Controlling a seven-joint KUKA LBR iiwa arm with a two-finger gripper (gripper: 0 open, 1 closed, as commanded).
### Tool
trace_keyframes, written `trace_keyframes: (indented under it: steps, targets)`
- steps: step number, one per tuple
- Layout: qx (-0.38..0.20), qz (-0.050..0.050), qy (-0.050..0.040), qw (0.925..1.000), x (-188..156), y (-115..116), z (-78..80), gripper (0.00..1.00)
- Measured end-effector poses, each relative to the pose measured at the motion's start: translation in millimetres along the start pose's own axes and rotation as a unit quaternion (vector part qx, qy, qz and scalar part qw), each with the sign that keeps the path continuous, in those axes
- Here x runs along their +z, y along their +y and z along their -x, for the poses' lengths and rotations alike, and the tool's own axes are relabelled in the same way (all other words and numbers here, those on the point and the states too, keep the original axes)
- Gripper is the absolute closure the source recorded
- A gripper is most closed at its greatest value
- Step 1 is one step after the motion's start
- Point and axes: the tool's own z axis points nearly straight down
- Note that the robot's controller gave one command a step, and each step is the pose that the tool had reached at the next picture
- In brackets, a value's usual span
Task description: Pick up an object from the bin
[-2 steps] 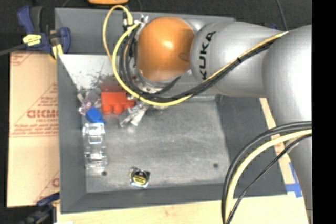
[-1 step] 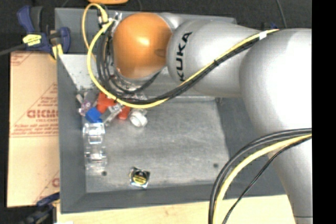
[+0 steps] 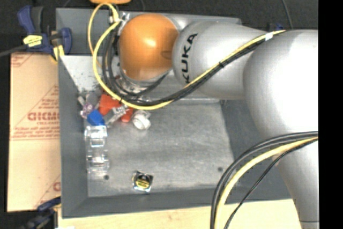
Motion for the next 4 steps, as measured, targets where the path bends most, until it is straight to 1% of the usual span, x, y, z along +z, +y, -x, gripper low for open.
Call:
trace_keyframes:
  steps: [1,2,3,4]
  targets:
    - [0.135,0.002,0.0014,0.9909,-13,21,-36.5,0.0]
    - [0.093,0.002,0.0026,0.9957,1,19,-44.2,0.0]
    - [0.093,0.001,0.0021,0.9957,0,19,-43.8,1.0]
    - [0.093,0.001,0.0019,0.9956,0,19,-43.7,1.0]
